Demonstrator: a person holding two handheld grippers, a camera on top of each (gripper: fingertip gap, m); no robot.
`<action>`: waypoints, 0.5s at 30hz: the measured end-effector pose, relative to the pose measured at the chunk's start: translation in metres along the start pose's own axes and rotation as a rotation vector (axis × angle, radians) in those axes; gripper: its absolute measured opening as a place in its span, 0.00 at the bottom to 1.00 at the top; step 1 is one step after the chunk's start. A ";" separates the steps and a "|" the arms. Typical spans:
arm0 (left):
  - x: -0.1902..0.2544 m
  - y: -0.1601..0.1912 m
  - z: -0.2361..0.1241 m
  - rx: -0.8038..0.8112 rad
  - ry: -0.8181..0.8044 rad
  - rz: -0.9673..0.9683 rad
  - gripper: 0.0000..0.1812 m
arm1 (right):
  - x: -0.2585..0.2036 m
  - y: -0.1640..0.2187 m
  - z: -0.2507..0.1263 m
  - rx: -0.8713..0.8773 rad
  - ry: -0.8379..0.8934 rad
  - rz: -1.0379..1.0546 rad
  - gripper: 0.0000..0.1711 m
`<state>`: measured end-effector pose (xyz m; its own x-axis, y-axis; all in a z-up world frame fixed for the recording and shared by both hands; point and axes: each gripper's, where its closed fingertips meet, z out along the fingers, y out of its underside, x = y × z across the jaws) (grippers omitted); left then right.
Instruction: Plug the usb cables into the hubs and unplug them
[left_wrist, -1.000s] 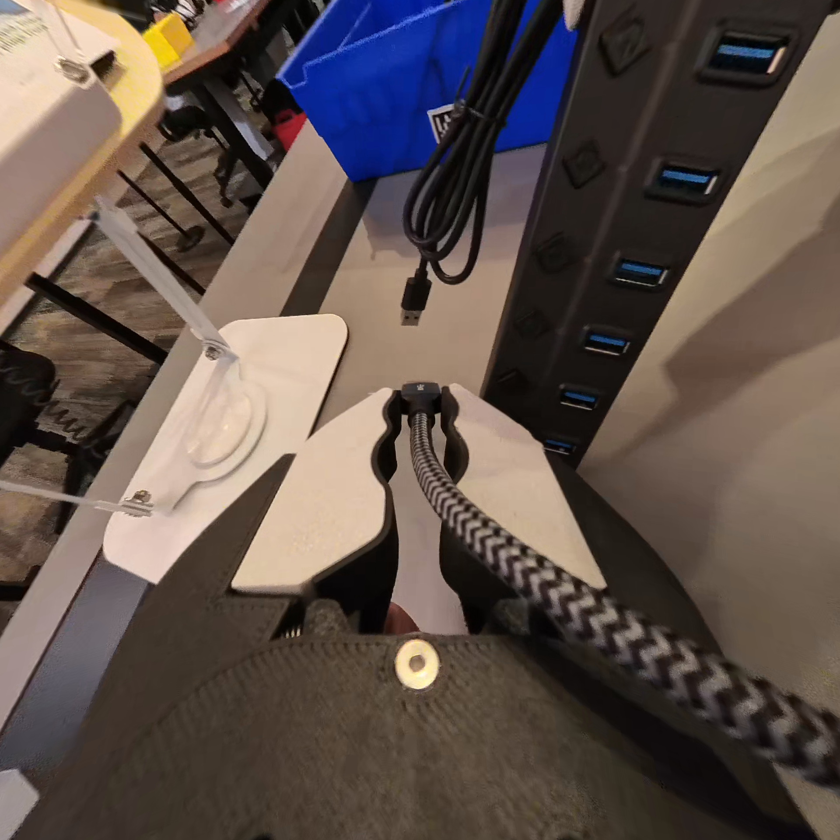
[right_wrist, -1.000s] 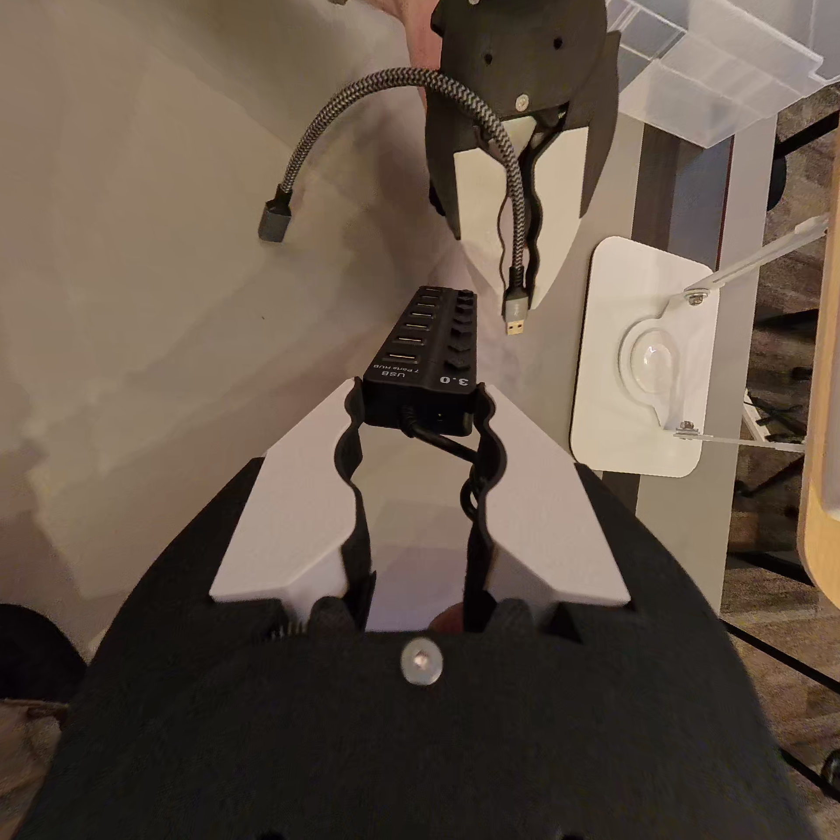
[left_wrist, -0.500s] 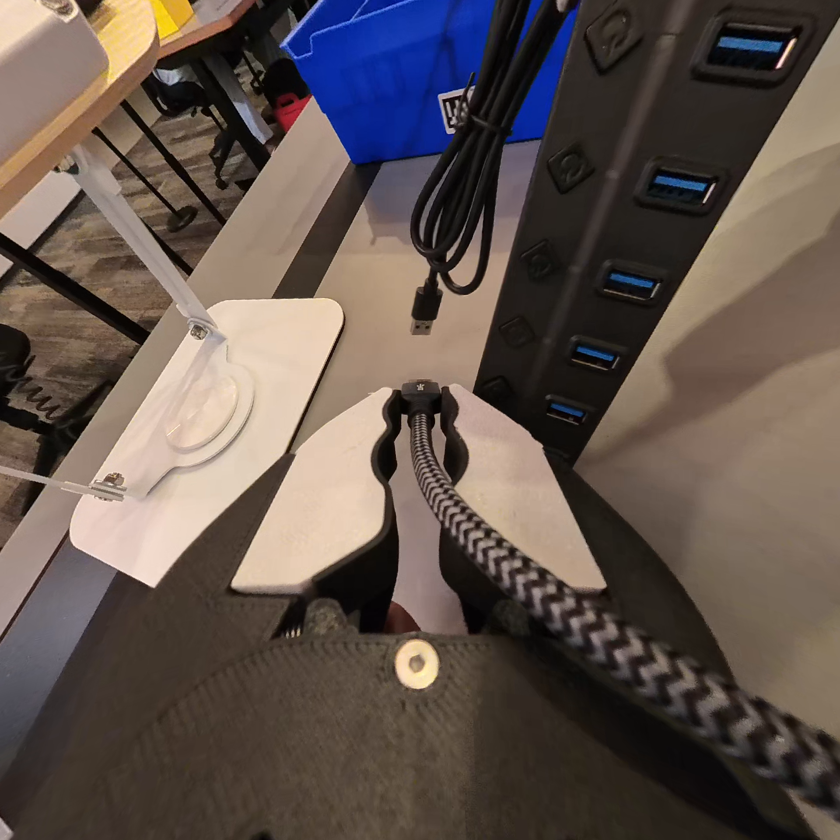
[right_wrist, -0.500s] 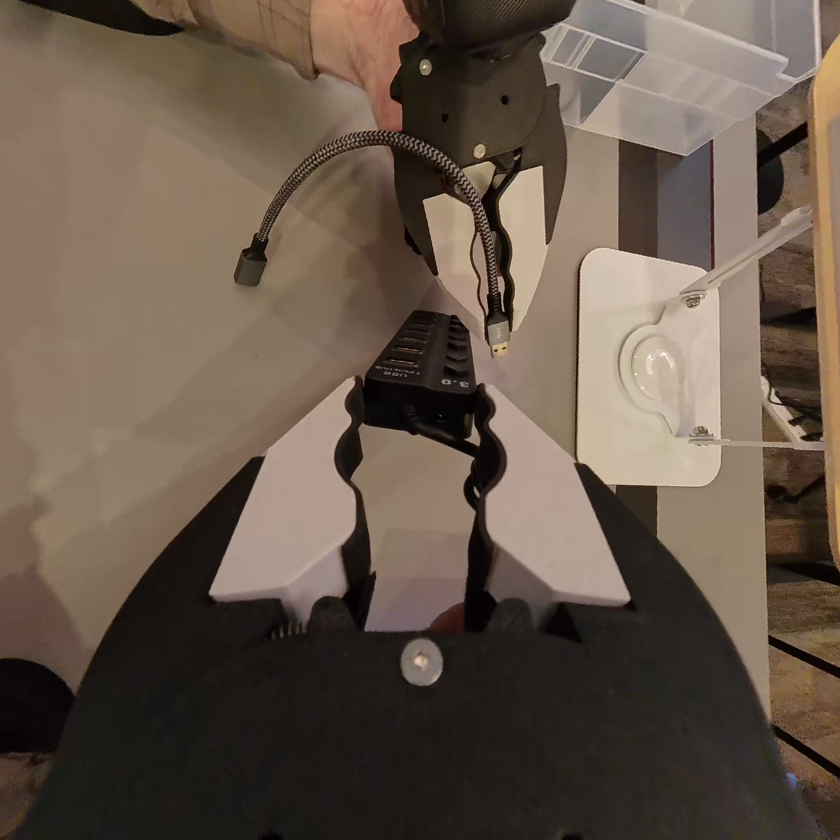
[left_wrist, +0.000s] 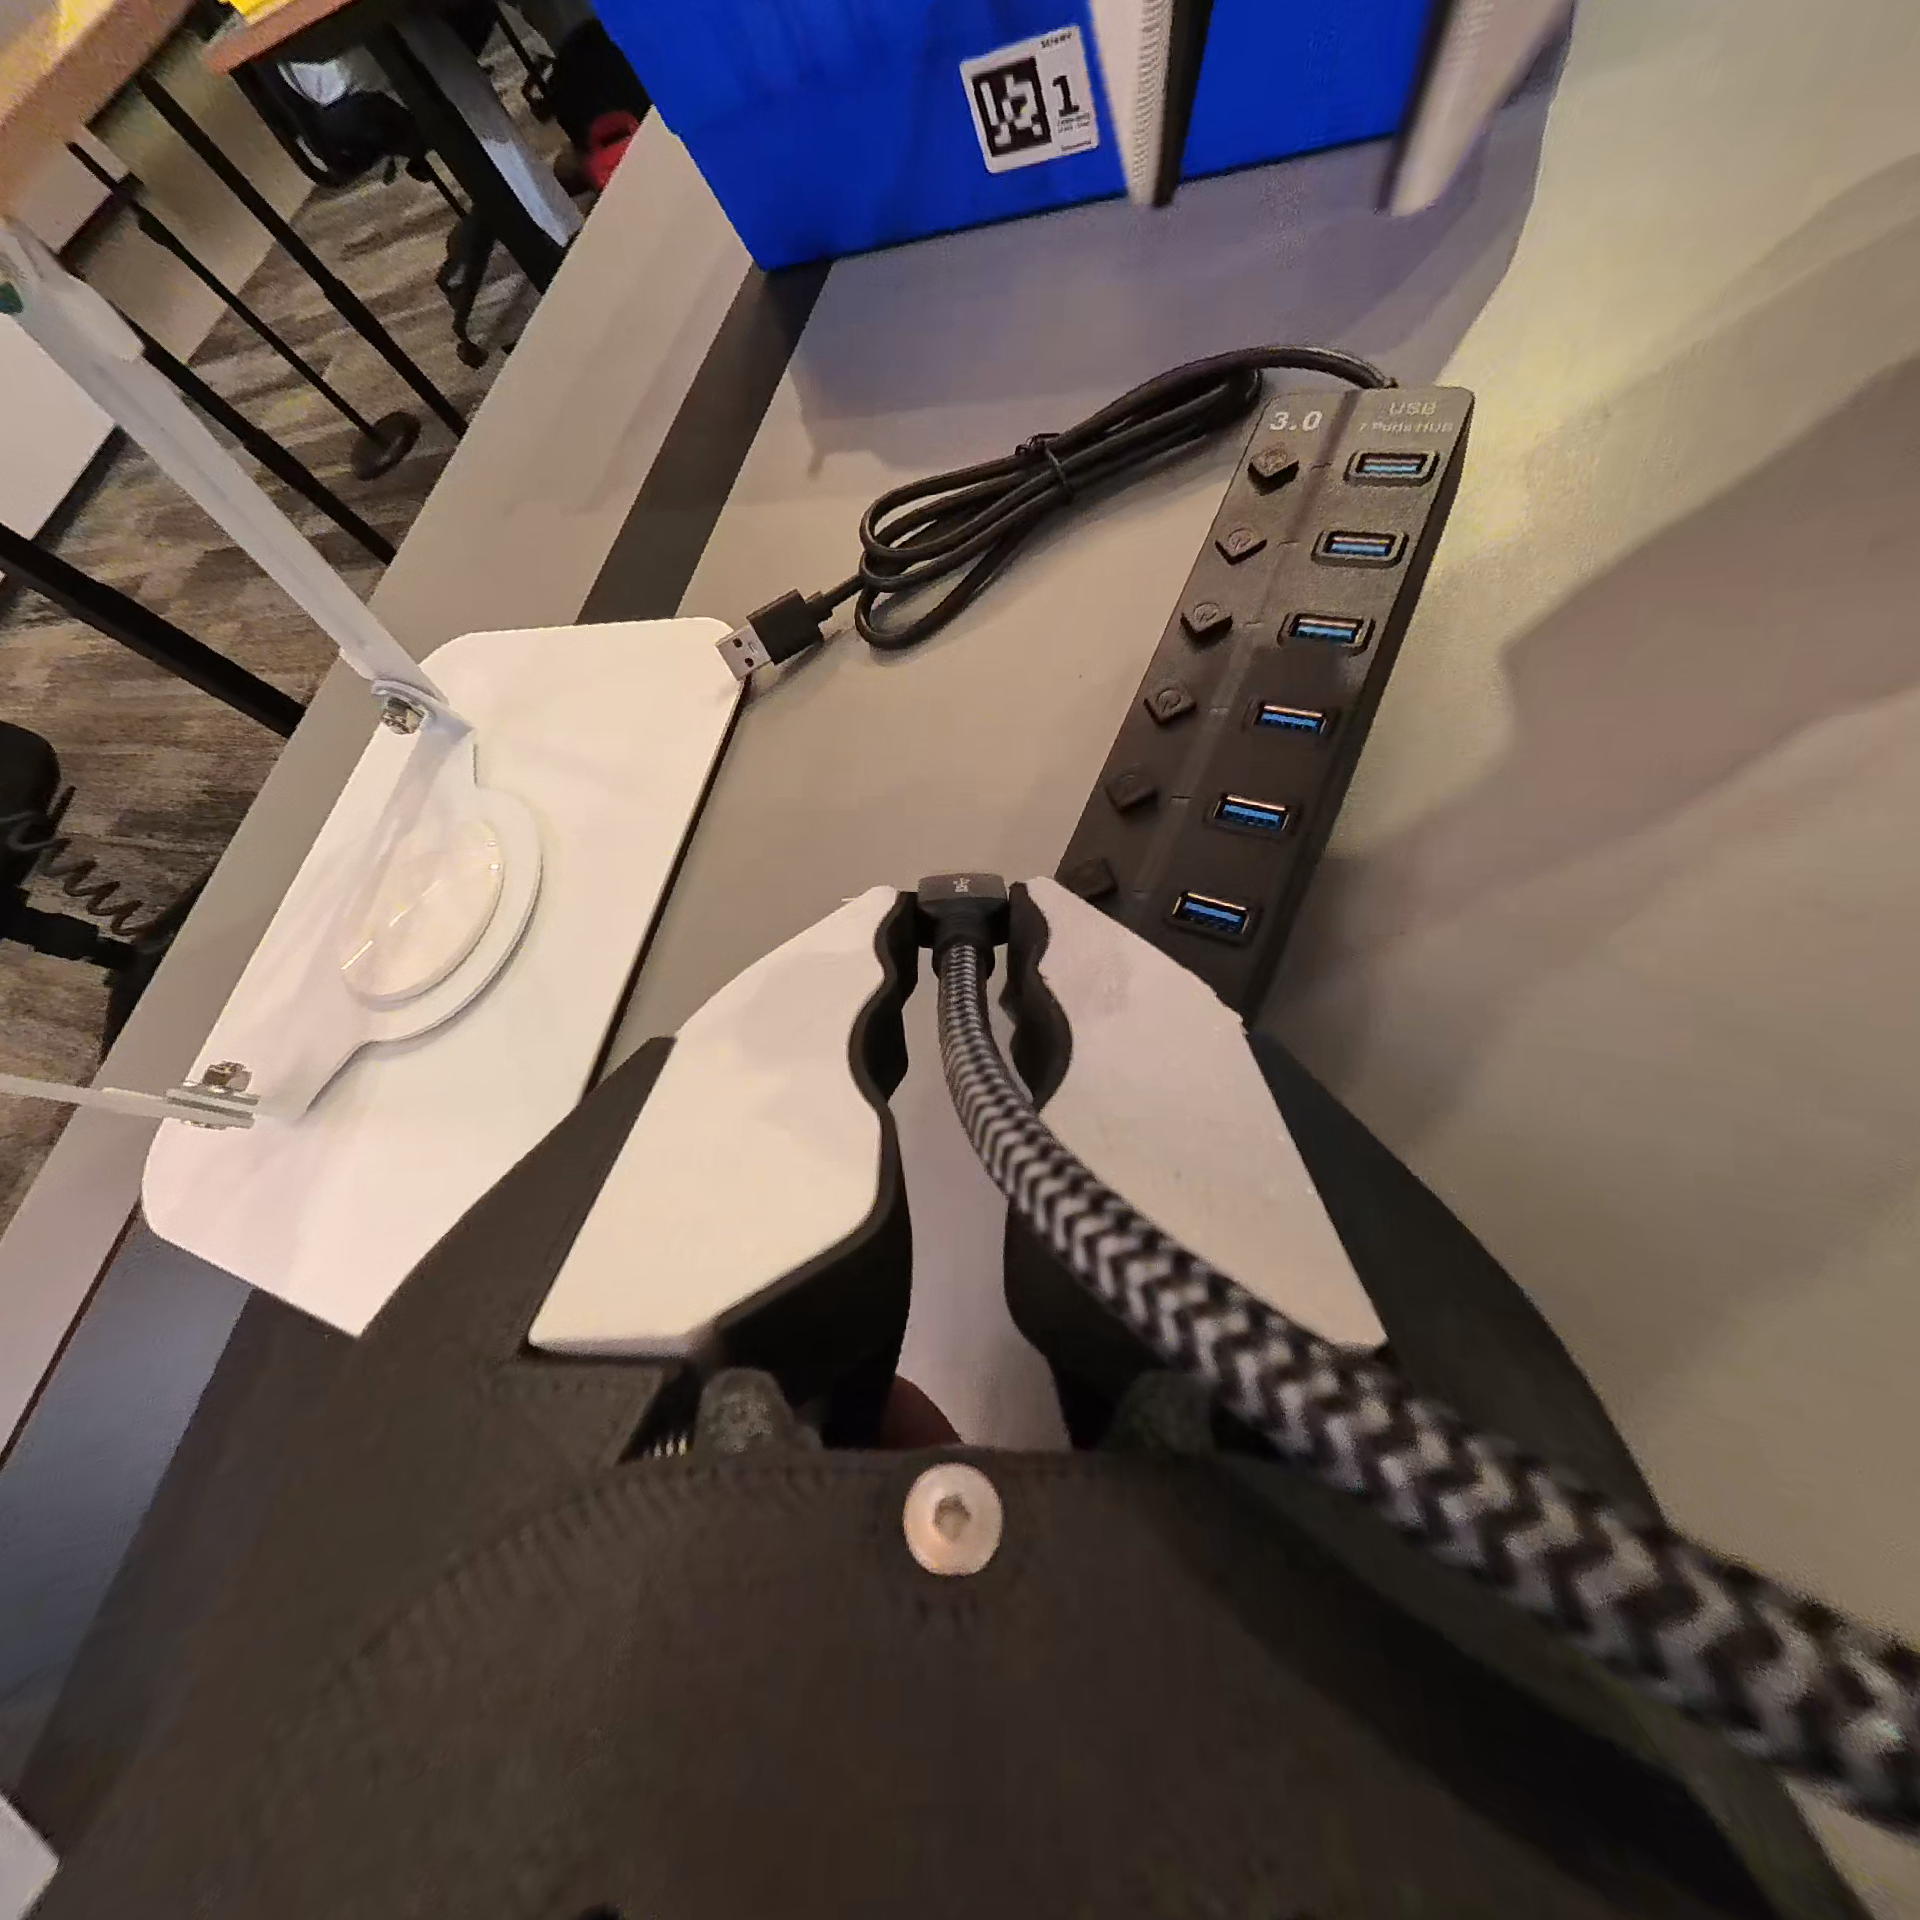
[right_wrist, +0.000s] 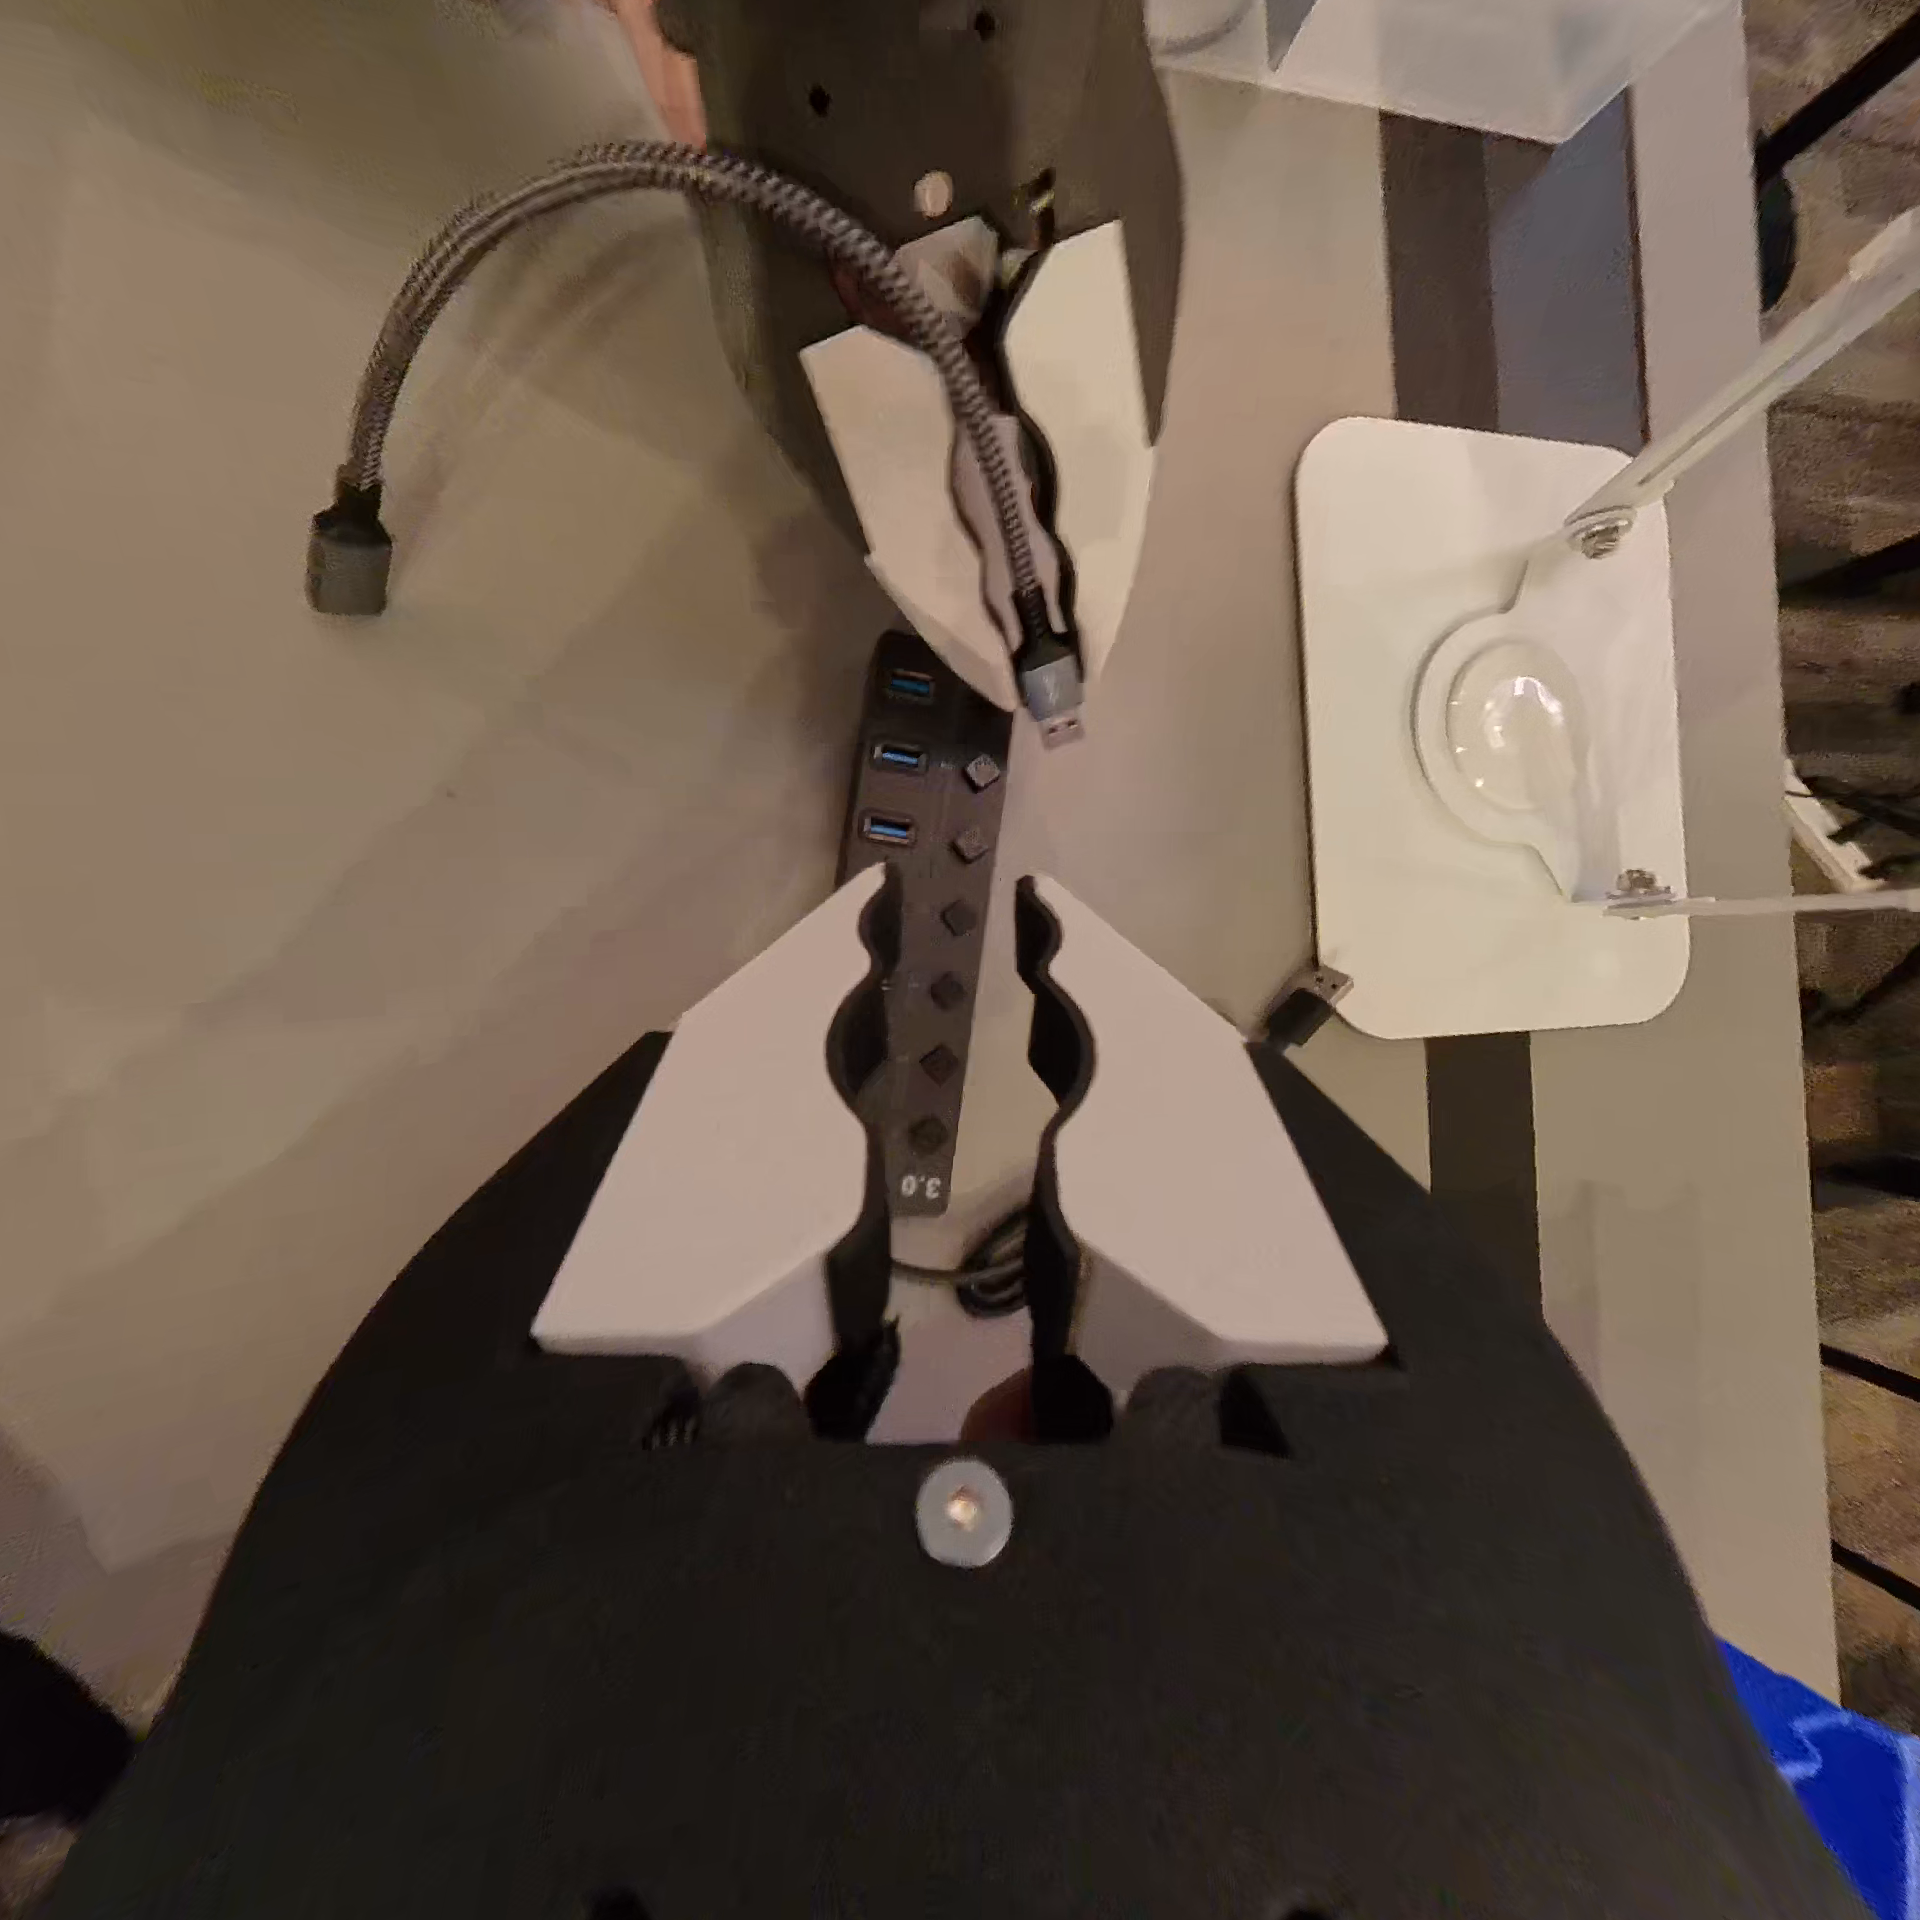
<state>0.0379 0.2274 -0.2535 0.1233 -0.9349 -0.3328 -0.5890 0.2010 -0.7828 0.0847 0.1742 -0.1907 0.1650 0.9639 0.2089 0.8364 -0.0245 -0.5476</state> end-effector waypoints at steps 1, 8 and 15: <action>0.000 -0.001 -0.001 0.001 -0.002 0.005 0.09 | -0.004 0.002 -0.002 -0.008 -0.016 -0.008 0.16; 0.002 -0.013 -0.007 -0.006 -0.003 0.055 0.09 | -0.022 0.051 -0.002 -0.230 -0.078 -0.004 0.36; 0.004 -0.010 -0.004 -0.027 0.009 0.064 0.09 | -0.032 0.117 0.025 -0.358 -0.092 0.139 0.41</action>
<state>0.0416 0.2210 -0.2447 0.0781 -0.9229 -0.3770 -0.6165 0.2524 -0.7458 0.1643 0.1471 -0.2813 0.2553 0.9643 0.0701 0.9414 -0.2315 -0.2452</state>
